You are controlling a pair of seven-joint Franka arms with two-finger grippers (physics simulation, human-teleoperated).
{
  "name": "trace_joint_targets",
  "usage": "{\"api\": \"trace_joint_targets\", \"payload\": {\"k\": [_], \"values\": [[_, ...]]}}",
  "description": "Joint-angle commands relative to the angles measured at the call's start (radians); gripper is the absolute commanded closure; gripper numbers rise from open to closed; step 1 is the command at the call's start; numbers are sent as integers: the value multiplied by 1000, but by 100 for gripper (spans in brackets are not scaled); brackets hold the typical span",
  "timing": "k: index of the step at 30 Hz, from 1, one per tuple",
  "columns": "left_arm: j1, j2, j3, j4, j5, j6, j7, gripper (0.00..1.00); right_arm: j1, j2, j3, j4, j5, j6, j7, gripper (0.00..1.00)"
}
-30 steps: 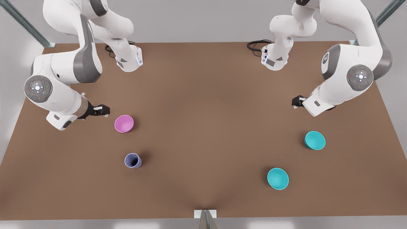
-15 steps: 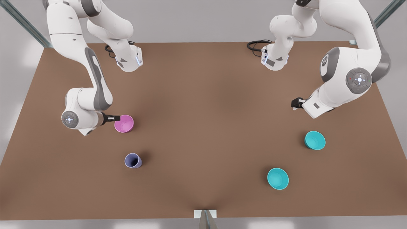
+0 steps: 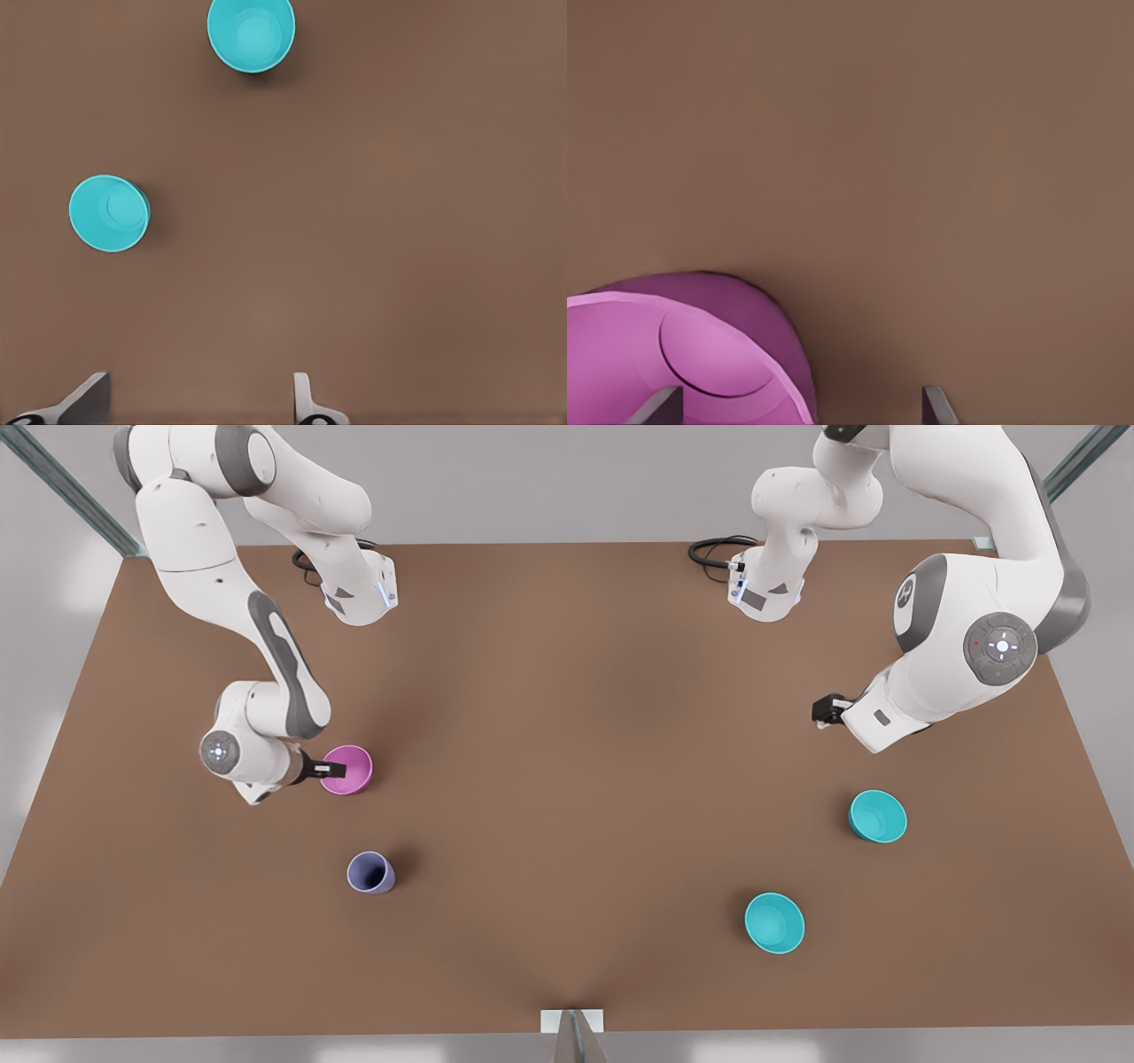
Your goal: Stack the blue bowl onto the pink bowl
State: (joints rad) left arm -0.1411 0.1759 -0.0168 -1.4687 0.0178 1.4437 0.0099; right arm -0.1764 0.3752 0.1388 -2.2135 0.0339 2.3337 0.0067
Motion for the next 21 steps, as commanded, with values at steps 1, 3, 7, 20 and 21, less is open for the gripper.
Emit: {"api": "trace_joint_targets", "payload": {"k": [1, 3, 7, 20, 21], "values": [[0, -1, 0, 1, 1, -9, -1, 0, 0, 8, 2, -2, 1, 44, -7, 0], [0, -1, 0, 1, 1, -9, -1, 0, 0, 16, 4, -2, 1, 41, -8, 2], [0, -1, 0, 1, 1, -9, -1, 0, 0, 19, 7, 17, 0, 4, -24, 79], [0, 0, 0, 1, 2, -9, -1, 0, 260, 30, 208, 287, 413, -123, 316, 79], [0, 0, 0, 1, 2, -9, -1, 0, 348, 73, 205, 351, 411, -100, 483, 79]]}}
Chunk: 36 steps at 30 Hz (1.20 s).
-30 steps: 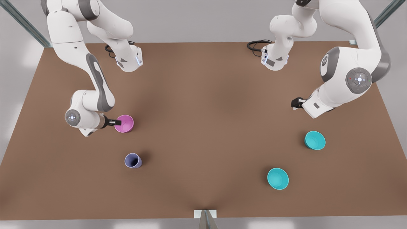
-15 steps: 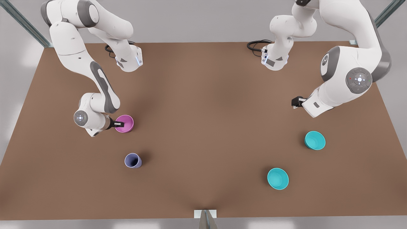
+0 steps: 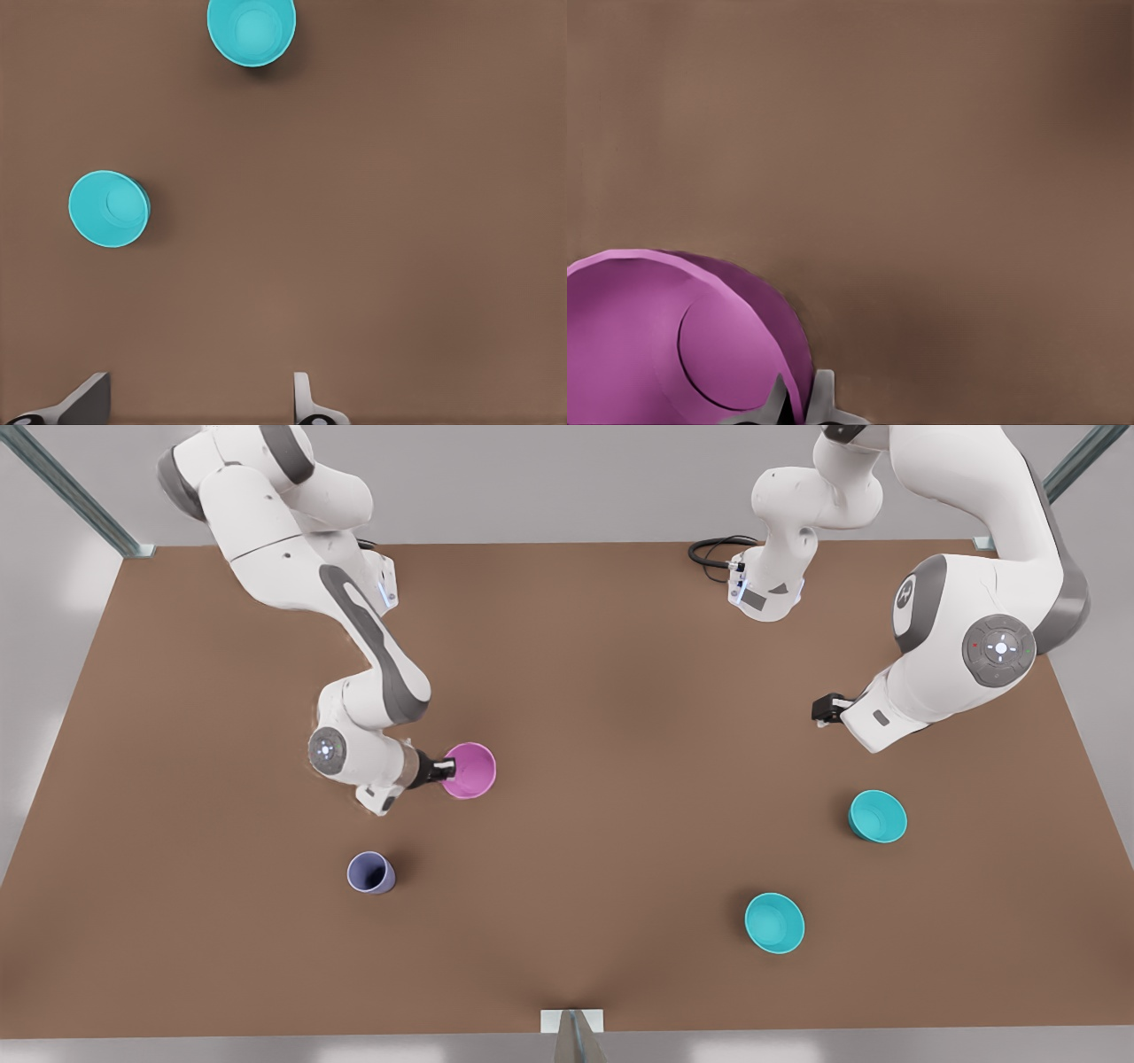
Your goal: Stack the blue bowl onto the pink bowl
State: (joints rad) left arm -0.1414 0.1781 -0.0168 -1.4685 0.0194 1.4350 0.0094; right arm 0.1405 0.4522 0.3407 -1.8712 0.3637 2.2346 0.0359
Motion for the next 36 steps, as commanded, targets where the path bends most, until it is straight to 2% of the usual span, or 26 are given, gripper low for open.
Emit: {"api": "trace_joint_targets", "payload": {"k": [1, 4, 6, 11, 17, 18, 22, 25, 27, 29, 33, 34, 36], "values": [[0, 0, 0, 0, 1, -1, 0, 0, 129, 78, -3, 125, 70, 13, 656, 79], [0, 0, 0, 0, 2, 1, 0, 0, 312, 328, -9, 477, -144, 11, 1085, 79], [0, 0, 0, 0, 2, 1, -2, 0, 363, 422, -12, 580, -239, 13, 1174, 79], [0, 12, 0, 0, 2, 5, -3, 0, 468, 523, -120, 670, -278, 42, 1200, 79], [0, 50, 1, 2, 5, 5, -5, 0, 488, 563, -140, 681, -282, 79, 1200, 79], [2, 52, 1, 4, 7, 7, -6, 0, 488, 562, -140, 688, -279, 79, 1202, 2], [78, 101, 8, 2, -2, 91, 105, 0, 468, 522, -135, 684, -275, 60, 1199, 0], [244, 279, 31, 2, -48, 338, 530, 0, 424, 457, -134, 673, -276, -25, 1176, 0], [287, 368, 109, 2, -148, 464, 747, 0, 326, 378, -131, 640, -273, -229, 1011, 0], [348, 436, 127, 2, -168, 547, 902, 0, 131, 316, -134, 630, -273, -564, 662, 0], [359, 486, 127, -33, -170, 630, 925, 0, -217, 238, -138, 649, -380, -855, 188, 0], [358, 486, 127, -76, -171, 680, 923, 0, -243, 174, -137, 667, -453, -912, 136, 0], [353, 503, 127, -107, -191, 714, 923, 0, -240, 89, -129, 759, -465, -1072, 125, 0]]}}
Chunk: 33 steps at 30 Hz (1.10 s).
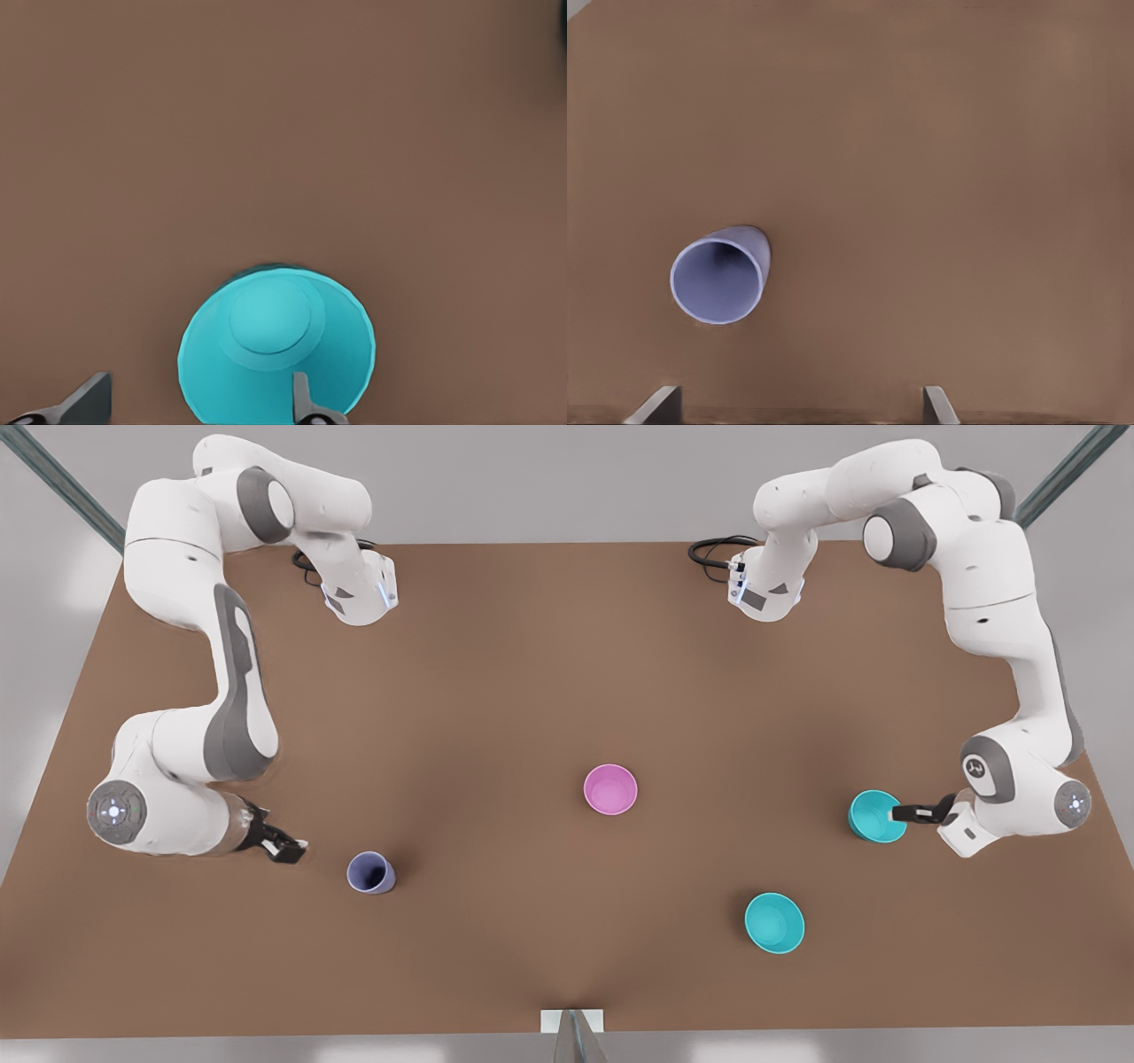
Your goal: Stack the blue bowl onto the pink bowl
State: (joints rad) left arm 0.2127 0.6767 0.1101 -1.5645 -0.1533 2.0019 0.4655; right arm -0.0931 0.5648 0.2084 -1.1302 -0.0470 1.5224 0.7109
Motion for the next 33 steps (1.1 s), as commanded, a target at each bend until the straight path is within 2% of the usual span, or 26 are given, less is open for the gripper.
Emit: {"api": "trace_joint_targets", "payload": {"k": [1, 3, 4, 5, 6, 7, 9, 10, 16, 18, 21, 24, 26, 28, 33], "values": [[1, 14, 0, -11, -19, 147, 469, 0, -2, -83, 6, 58, -53, -429, -553, 0], [5, 41, 0, -11, -19, 167, 469, 0, 19, -217, -6, 64, -37, -444, -562, 0], [5, 50, 0, -11, -19, 167, 467, 0, 29, -255, -6, 53, -37, -360, -561, 0], [7, 57, 0, -11, -19, 167, 467, 0, 26, -359, -4, -86, -36, -243, -551, 0], [10, 64, 0, -11, -19, 167, 467, 9, 16, -454, -4, -212, -34, -145, -548, 0], [11, 64, 0, -12, -20, 167, 466, 24, 16, -451, -4, -212, -27, -145, -548, 0], [11, 64, -1, -12, -20, 161, 458, 73, 32, -436, -4, -206, -39, -149, -544, 0], [11, 64, -1, -14, -20, 155, 434, 79, 32, -415, -4, -189, -36, -154, -545, 0], [13, 55, -24, -23, -20, 92, 286, 79, 32, -367, -4, -191, -44, -154, -554, 0], [-22, -11, -24, -22, -19, 22, 170, 79, 29, -364, -4, -189, -33, -154, -556, 0], [-191, -154, -24, -22, 6, -75, -169, 79, 29, -350, -4, -180, -33, -156, -556, 0], [-443, -212, -47, -20, 1, -115, -688, 79, 30, -339, -3, -175, -34, -156, -550, 0], [-556, -141, -96, 58, -15, -115, -970, 79, 35, -339, 0, -175, -34, -157, -544, 0], [-639, -72, -98, 158, -17, -124, -1179, 79, 44, -339, 2, -175, -34, -159, -542, 0], [-750, 26, -104, 231, -58, -129, -1225, 79, 53, -341, 2, -183, -33, -160, -545, 0]]}}
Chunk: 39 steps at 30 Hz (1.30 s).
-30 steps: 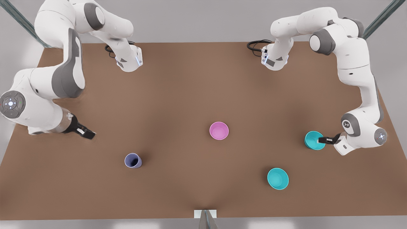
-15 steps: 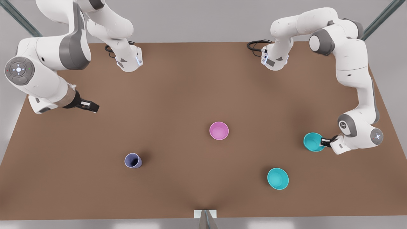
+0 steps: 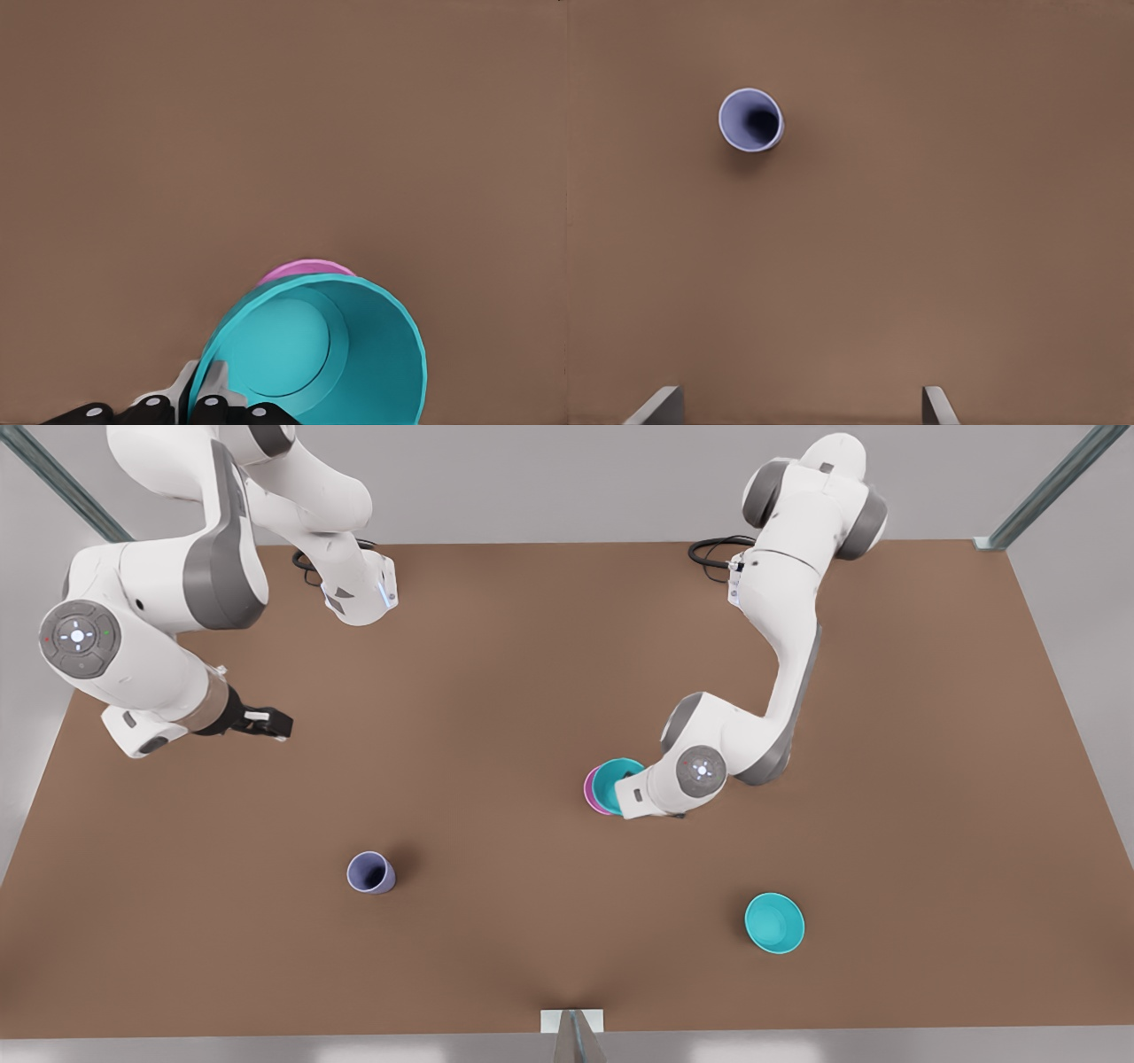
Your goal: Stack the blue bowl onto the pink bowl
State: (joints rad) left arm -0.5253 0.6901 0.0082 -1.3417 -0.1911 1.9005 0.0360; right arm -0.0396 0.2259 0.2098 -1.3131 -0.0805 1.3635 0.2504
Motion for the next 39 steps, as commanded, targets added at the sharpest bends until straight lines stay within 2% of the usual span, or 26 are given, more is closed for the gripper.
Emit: {"api": "trace_joint_targets", "payload": {"k": [1, 28, 30, 31, 32, 33, 34, 35, 36, 37, 38, 39], "values": [[-13, 14, -4, 9, -22, -27, -795, 79, 0, -2, 0, -3, 1, -3, -92, 0], [7, 48, -43, -56, -7, -26, -771, 79, -5, 12, -1, 3, 15, 3, -99, 0], [18, 45, -43, -57, -7, -34, -740, 39, -5, 12, -3, 3, 15, 3, -100, 0], [31, 42, -45, -57, -7, -49, -739, 12, -5, 12, -1, 3, 15, 3, -100, 0], [39, 39, -45, -59, -7, -72, -713, 0, -5, 12, -1, 3, 15, 3, -100, 0], [54, 19, -43, -56, -2, -127, -670, 0, -5, 12, -1, 3, 15, 3, -100, 0], [59, -36, -40, -25, 47, -281, -671, 0, -5, 12, -1, 3, 15, 3, -100, 0], [59, -99, -20, 48, 93, -463, -671, 0, -5, 12, -1, 3, 15, 3, -100, 0], [64, -119, -16, 122, 105, -561, -671, 0, -5, 12, -1, 3, 16, 3, -100, 0], [90, -121, -17, 191, 105, -624, -670, 0, -6, 12, -1, 3, 16, 3, -100, 0], [119, -122, -16, 337, 139, -719, -666, 0, -6, 12, -1, 3, 18, 3, -100, 0], [122, -158, -16, 361, 177, -765, -575, 0, -6, 12, -3, 2, 22, 3, -100, 0]]}}
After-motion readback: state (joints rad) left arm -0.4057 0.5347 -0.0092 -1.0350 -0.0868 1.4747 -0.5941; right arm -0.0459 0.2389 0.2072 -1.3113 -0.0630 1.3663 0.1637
